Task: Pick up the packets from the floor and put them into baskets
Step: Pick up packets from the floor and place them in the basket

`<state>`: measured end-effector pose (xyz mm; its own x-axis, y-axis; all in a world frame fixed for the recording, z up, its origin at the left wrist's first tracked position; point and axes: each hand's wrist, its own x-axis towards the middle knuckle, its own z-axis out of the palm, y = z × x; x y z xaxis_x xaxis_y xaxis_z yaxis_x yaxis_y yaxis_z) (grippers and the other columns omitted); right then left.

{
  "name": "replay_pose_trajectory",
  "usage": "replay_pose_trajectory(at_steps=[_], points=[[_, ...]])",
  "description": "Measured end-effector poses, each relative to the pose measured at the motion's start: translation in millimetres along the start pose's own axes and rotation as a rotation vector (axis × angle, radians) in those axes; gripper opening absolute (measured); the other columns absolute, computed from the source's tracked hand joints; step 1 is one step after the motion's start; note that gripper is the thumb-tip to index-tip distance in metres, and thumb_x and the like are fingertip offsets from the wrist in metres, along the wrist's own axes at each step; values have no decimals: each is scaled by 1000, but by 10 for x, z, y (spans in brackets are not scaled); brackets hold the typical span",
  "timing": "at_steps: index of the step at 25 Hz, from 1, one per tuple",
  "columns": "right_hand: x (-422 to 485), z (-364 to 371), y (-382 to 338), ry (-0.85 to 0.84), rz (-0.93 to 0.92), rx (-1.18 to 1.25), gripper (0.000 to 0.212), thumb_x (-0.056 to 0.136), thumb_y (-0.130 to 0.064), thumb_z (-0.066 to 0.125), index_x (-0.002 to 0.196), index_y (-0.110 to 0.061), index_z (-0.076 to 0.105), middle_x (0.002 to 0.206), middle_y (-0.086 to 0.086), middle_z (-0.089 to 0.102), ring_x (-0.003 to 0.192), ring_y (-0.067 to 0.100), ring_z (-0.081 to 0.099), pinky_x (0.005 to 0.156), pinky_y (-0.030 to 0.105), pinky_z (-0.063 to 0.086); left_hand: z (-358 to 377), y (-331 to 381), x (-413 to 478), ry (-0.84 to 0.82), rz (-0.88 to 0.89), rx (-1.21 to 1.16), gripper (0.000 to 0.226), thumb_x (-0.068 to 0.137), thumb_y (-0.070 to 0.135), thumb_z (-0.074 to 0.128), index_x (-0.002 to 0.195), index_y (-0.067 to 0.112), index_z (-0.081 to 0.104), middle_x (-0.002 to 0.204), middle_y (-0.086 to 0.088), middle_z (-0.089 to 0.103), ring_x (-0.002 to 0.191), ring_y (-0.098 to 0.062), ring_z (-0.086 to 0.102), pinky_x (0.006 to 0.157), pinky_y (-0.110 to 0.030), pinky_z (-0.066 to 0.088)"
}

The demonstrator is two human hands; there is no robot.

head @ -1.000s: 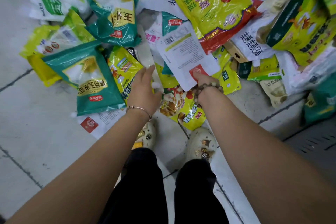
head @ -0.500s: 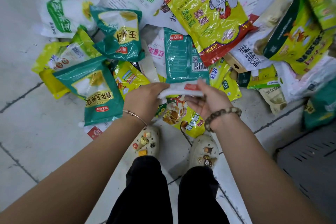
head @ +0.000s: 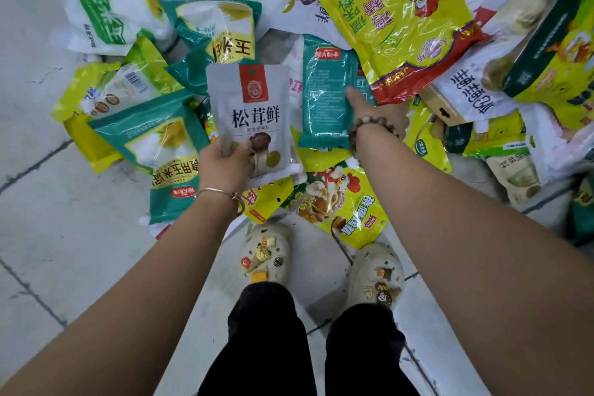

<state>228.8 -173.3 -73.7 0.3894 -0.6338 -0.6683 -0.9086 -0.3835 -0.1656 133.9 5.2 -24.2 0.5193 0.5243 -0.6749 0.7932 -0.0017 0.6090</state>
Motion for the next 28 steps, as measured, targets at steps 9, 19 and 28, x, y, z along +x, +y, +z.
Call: replay_pose_trajectory(at_steps=[9, 19, 28], points=[[-46, 14, 105, -305, 11, 82, 55, 80, -46, 67, 105, 3, 62, 102, 12, 68, 86, 20, 63, 84, 31, 52, -94, 12, 31, -8, -41, -25, 10, 87, 6, 60, 87, 16, 62, 74, 6, 62, 73, -15, 59, 67, -22, 51], [-656, -709, 991, -212, -162, 128, 29, 88, -17, 61, 65, -12, 44, 65, -2, 43, 63, 19, 40, 53, 26, 29, -307, 98, -389, -116, -128, -37, 12, 87, 1, 60, 82, 12, 62, 83, -6, 66, 76, -22, 64, 75, -32, 52], [-1177, -1905, 1316, -194, -214, 348, 7, 88, -4, 58, 91, 1, 62, 82, 6, 62, 71, 16, 56, 63, 24, 45, -284, 667, -1471, -221, -3, 199, 19, 83, 8, 65, 69, 18, 59, 67, 7, 60, 61, -9, 57, 56, -19, 46]])
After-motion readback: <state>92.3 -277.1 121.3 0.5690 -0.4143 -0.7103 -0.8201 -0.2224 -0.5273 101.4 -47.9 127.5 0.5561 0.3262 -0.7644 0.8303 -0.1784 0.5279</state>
